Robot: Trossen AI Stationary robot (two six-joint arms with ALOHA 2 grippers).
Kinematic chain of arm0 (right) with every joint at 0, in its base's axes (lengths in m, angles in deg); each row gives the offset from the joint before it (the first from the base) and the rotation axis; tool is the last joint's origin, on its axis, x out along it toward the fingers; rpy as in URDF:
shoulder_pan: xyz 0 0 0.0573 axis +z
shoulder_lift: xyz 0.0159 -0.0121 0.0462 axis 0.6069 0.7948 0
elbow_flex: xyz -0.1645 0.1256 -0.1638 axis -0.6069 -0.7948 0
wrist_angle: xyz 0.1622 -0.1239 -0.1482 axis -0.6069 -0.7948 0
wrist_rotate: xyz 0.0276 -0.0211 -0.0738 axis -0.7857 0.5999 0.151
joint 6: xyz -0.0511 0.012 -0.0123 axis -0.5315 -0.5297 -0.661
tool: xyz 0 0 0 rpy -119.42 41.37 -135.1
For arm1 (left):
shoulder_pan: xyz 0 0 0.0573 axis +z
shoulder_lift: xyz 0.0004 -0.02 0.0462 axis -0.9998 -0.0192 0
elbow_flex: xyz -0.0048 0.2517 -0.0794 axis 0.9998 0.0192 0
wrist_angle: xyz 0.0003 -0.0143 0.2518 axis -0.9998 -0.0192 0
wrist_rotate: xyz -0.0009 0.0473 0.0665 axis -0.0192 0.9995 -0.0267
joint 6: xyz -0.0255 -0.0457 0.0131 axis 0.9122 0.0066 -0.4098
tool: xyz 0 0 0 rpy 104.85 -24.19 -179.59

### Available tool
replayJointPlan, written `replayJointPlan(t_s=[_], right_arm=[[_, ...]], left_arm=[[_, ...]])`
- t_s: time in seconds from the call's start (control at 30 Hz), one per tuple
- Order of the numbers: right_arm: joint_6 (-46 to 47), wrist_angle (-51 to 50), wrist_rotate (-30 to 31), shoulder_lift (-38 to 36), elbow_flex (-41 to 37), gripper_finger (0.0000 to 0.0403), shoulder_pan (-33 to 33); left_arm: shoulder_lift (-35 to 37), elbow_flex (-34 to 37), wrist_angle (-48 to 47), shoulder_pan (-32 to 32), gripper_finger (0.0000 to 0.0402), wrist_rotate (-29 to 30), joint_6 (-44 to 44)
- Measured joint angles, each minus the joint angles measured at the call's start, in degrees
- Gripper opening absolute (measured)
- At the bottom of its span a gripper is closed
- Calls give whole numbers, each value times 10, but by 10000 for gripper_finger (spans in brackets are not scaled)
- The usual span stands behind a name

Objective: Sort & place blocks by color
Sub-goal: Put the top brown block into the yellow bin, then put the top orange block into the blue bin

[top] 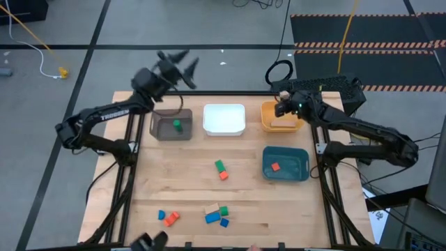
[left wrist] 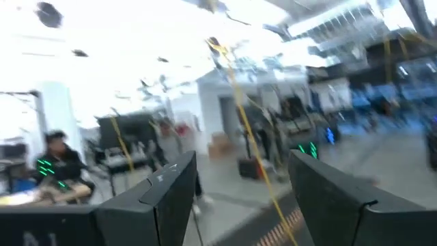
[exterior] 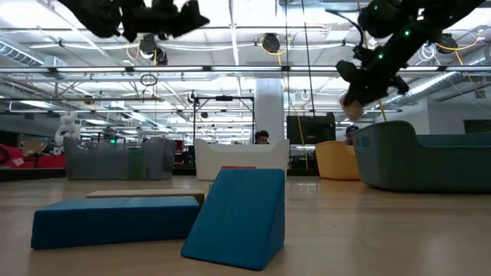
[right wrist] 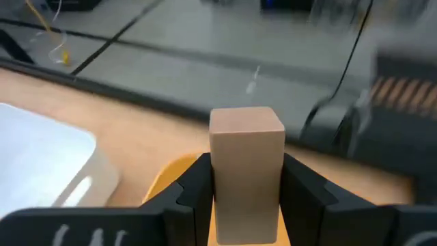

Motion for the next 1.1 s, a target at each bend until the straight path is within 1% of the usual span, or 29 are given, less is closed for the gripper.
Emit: replayJointPlan(t_s=[0.1,0.2,0.3,0.4,0.5,0.57,0.67,0.73,0.83,0.93,1.03,1.1], right_arm=[[82,-42,-110,5,0,112,-44],[125,-63,-198,12,0,112,-67],[124,-67,-250,25,0,112,-72],[113,-92,-276,42,0,112,-72],[113,-126,-271,67,-2,113,-72],[110,-117,-247,81,-12,136,-72],[83,-65,-212,98,-40,183,-72],[59,-15,-197,106,-63,198,-72],[36,46,-183,115,-97,198,-72],[9,71,-179,112,-119,185,-72],[-50,71,-183,95,-123,169,-65],[-106,94,-156,73,-123,160,-49]], left_arm=[[5,-40,-26,29,234,0,25],[5,-77,-77,51,234,1,62],[5,-100,-146,64,234,1,82],[5,-107,-190,69,234,1,87],[4,-107,-209,68,234,0,100],[4,-107,-213,66,234,-12,106],[4,-107,-231,59,234,-42,107],[4,-107,-259,51,234,-60,111],[4,-107,-318,33,234,-77,130],[4,-107,-389,10,234,-100,143],[7,-107,-464,-19,234,-165,132],[9,-107,-513,-44,234,-194,119]])
